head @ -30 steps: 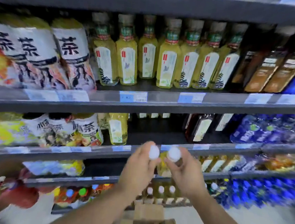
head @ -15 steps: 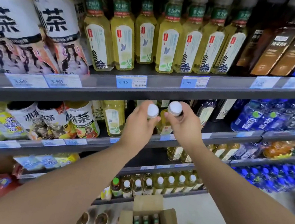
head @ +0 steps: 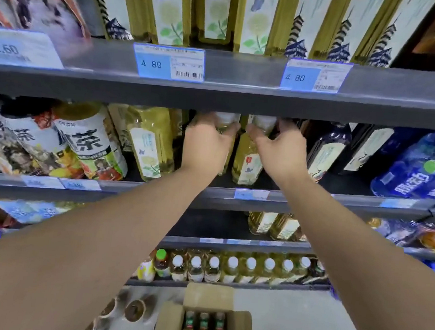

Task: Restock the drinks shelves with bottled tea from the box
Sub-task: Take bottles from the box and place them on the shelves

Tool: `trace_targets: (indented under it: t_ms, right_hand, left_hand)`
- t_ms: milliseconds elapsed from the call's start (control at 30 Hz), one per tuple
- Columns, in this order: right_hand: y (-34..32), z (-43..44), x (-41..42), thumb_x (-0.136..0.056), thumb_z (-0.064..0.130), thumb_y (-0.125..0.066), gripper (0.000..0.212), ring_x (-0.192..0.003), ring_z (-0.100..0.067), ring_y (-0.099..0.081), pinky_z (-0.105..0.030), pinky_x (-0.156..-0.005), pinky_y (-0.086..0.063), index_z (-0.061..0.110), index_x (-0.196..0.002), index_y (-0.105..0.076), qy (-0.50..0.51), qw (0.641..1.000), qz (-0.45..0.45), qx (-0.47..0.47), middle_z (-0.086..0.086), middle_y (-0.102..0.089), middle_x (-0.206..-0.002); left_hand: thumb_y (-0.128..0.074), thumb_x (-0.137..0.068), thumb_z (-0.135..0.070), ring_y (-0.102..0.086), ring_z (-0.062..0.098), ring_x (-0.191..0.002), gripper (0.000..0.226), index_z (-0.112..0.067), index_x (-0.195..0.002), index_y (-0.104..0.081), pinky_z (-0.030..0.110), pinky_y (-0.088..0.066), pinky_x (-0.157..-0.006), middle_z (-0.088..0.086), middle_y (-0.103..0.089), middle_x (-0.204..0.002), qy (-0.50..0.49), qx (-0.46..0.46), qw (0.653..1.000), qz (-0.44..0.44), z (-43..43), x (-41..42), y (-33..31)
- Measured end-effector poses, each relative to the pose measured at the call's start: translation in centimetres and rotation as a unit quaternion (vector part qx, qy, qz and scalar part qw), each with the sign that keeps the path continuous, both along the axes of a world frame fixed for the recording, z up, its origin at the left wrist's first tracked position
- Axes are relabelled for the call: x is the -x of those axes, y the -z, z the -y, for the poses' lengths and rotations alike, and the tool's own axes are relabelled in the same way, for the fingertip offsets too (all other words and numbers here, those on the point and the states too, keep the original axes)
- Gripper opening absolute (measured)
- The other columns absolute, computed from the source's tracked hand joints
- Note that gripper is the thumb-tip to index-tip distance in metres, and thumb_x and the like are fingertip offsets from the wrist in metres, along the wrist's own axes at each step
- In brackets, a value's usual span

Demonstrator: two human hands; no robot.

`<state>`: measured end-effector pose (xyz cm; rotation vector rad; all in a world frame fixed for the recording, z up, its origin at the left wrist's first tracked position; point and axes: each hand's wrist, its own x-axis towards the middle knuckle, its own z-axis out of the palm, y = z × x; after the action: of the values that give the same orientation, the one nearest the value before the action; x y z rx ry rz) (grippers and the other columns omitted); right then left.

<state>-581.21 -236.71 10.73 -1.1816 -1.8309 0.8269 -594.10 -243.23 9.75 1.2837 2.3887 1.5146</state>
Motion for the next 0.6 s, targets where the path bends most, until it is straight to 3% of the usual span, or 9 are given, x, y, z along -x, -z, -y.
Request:
trace_targets:
  t_ms: [100, 133, 233, 333, 467, 600]
  right_hand:
    - [0.8, -1.3, 1.2, -0.087, 0.034, -0.073, 0.039, -0.075, -0.013, -0.055, 0.0, -0.057, -0.036, 0.012, -0.117, -0.062, -0.009, 1.0, -0.006, -0.011, -0.003, -0.068, -0.1]
    - [1.2, -1.5, 1.3, -0.086, 0.034, -0.073, 0.042, -0.08, -0.014, -0.057, -0.003, -0.062, -0.039, 0.013, -0.12, -0.061, -0.014, 1.0, -0.003, -0.013, -0.003, -0.067, -0.102]
    - [2.9, -1.7, 1.1, -0.084, 0.039, -0.072, 0.054, -0.102, -0.028, -0.056, -0.03, -0.081, -0.045, 0.017, -0.13, -0.055, -0.016, 0.998, 0.025, -0.052, -0.002, -0.067, -0.106]
    - [4.8, -1.3, 0.4, -0.08, 0.045, -0.073, 0.058, -0.105, -0.029, -0.055, -0.033, -0.086, -0.046, 0.021, -0.129, -0.053, -0.022, 0.996, 0.038, -0.077, 0.005, -0.064, -0.109]
    - [8.1, -0.7, -0.2, -0.072, 0.047, -0.081, 0.087, -0.107, -0.025, -0.059, -0.045, -0.086, -0.054, 0.032, -0.141, -0.031, -0.024, 0.993, 0.117, -0.017, -0.001, -0.062, -0.116]
    - [10.0, -0.7, 0.2, -0.075, 0.053, -0.077, 0.076, -0.103, -0.022, -0.061, -0.045, -0.079, -0.058, 0.026, -0.133, -0.036, 0.016, 0.989, 0.148, -0.012, 0.002, -0.063, -0.112]
  left_hand:
    - [-0.071, -0.089, -0.042, -0.064, 0.027, -0.091, 0.045, -0.002, -0.109, -0.061, 0.035, -0.052, -0.079, 0.014, -0.066, -0.099, -0.014, -0.01, 1.0, 0.002, -1.9, -0.1, 0.9]
    - [-0.071, -0.09, -0.04, -0.064, 0.027, -0.095, 0.046, -0.003, -0.115, -0.058, 0.037, -0.052, -0.084, 0.014, -0.065, -0.105, -0.011, -0.002, 1.0, 0.008, -2.3, 0.0, 1.2]
    - [-0.068, -0.091, -0.03, -0.061, 0.03, -0.111, 0.052, -0.005, -0.133, -0.05, 0.041, -0.05, -0.094, 0.014, -0.063, -0.123, -0.014, -0.009, 1.0, 0.013, -3.3, 0.7, 2.2]
    - [-0.067, -0.092, -0.025, -0.059, 0.027, -0.117, 0.053, -0.007, -0.138, -0.047, 0.039, -0.048, -0.099, 0.011, -0.062, -0.128, -0.008, -0.046, 0.999, 0.014, -3.6, 0.6, 3.3]
    - [-0.069, -0.091, -0.03, -0.059, 0.022, -0.108, 0.049, -0.002, -0.128, -0.055, 0.032, -0.048, -0.091, 0.012, -0.062, -0.118, -0.021, -0.07, 0.997, 0.013, -3.5, 0.1, 4.9]
    - [-0.071, -0.089, -0.039, -0.056, 0.024, -0.111, 0.058, -0.003, -0.13, -0.052, 0.027, -0.045, -0.086, 0.013, -0.059, -0.121, -0.016, -0.037, 0.999, -0.015, -3.2, 0.9, 5.6]
